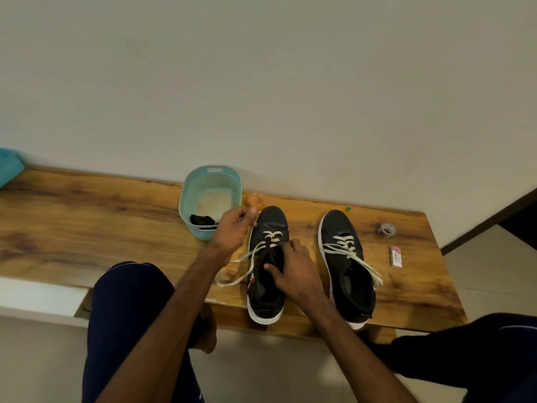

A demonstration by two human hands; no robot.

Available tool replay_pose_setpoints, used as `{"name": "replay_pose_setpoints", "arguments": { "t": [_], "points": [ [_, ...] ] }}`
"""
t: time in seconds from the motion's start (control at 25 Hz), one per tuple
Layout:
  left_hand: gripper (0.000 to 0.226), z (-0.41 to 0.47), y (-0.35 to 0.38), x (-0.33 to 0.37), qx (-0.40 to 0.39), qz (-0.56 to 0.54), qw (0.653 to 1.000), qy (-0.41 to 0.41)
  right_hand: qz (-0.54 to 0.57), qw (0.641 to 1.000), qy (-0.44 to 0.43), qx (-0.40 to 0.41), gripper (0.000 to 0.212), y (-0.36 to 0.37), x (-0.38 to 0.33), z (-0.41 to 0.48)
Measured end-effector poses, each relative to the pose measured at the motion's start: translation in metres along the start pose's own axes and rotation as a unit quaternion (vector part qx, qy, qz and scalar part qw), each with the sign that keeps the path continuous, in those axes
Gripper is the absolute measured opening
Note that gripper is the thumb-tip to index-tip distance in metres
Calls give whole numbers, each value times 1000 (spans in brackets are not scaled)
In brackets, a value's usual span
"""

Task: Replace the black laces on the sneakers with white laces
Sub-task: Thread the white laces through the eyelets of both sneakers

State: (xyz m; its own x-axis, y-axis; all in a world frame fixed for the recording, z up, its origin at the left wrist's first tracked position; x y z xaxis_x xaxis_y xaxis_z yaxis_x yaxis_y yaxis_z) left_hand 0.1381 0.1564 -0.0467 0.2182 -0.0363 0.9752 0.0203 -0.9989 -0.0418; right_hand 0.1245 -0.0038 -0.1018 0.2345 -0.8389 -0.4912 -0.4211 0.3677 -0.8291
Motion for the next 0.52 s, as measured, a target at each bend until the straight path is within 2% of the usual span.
{"name": "replay_pose_setpoints", "arguments": {
  "t": [0.08, 0.16, 0.28, 0.4, 0.52],
  "points": [
    [16, 1, 6, -6, -8, -1, 1000, -3, -12, 999, -16, 33, 37, -2, -2, 0],
    [5, 3, 9, -15, 2, 31, 1000, -1, 50, 997, -8, 58, 28, -3, 4, -5],
    [14, 8, 20, -34, -6, 122, 992, -1, 143, 985, 35, 88, 27, -5, 18, -7],
    [26, 9, 33, -44, -4, 190, 982, 2, 214, 972, 65, 71, 27, -1, 29, 0],
    [26, 7, 39, -47, 31, 209, 977, -1, 282, 955, 85, 43, 26, 4, 41, 6]
  ]
}}
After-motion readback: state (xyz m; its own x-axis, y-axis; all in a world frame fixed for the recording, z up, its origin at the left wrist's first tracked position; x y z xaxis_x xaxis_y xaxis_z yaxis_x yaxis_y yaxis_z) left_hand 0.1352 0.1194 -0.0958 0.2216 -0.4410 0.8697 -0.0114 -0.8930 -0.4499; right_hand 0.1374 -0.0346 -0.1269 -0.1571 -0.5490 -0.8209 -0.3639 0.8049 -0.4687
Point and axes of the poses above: each hand's wrist, its own z-axis towards the middle knuckle, its own y-axis out of the palm, x = y × z, the point moved 5 cm from there along z, towards the middle knuckle, and after that the axes turned 10 degrees about -x, right-handed, at the moved point
